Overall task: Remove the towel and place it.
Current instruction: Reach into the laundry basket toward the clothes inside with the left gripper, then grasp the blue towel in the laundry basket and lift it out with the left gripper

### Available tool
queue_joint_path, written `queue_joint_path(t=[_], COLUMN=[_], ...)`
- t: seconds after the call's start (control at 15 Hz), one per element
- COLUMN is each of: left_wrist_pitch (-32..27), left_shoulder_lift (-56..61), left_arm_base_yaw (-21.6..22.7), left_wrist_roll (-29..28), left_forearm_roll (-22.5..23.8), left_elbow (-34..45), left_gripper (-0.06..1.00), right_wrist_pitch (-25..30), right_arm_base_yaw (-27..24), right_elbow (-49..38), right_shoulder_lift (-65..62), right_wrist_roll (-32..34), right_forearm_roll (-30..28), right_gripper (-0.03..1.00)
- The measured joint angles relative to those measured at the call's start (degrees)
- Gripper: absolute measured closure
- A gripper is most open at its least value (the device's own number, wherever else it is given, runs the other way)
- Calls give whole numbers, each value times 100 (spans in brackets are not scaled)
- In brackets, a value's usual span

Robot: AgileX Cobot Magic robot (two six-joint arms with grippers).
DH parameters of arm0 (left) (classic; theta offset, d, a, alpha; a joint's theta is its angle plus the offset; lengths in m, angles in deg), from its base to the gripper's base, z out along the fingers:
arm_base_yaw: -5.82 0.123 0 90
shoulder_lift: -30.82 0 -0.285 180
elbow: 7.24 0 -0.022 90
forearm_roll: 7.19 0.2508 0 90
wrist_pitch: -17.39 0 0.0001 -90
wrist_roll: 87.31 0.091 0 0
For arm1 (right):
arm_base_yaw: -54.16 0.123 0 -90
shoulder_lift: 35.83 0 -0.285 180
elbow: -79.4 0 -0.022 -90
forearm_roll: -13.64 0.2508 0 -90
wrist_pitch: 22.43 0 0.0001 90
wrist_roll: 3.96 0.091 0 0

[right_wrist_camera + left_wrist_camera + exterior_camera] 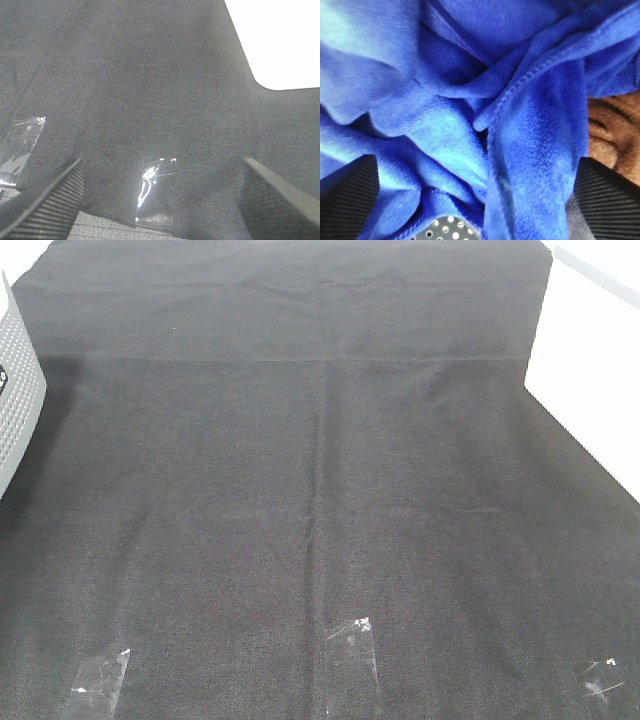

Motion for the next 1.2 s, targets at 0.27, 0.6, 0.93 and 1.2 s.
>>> queue_joint_path(t=[0.27,0.6,0.93,1.2], left_wrist_pitch=[6,-115,-109,-109], left_shoulder_lift=[-40,-40,-40,-40], left_arm_base_yaw=[0,109,132,132], left_wrist_roll=[17,40,321,218], left_forearm_roll=[132,138,138,138], left_elbow=[0,0,0,0], left_gripper=[-4,6,49,58], right_wrist_pitch=[0,0,0,0], right_arm_base_yaw=[0,0,0,0], right_elbow=[0,0,0,0], right_shoulder_lift=[0,0,0,0], right_wrist_roll=[0,0,0,0], right_forearm_roll=[0,0,0,0], right_gripper=[18,18,18,18])
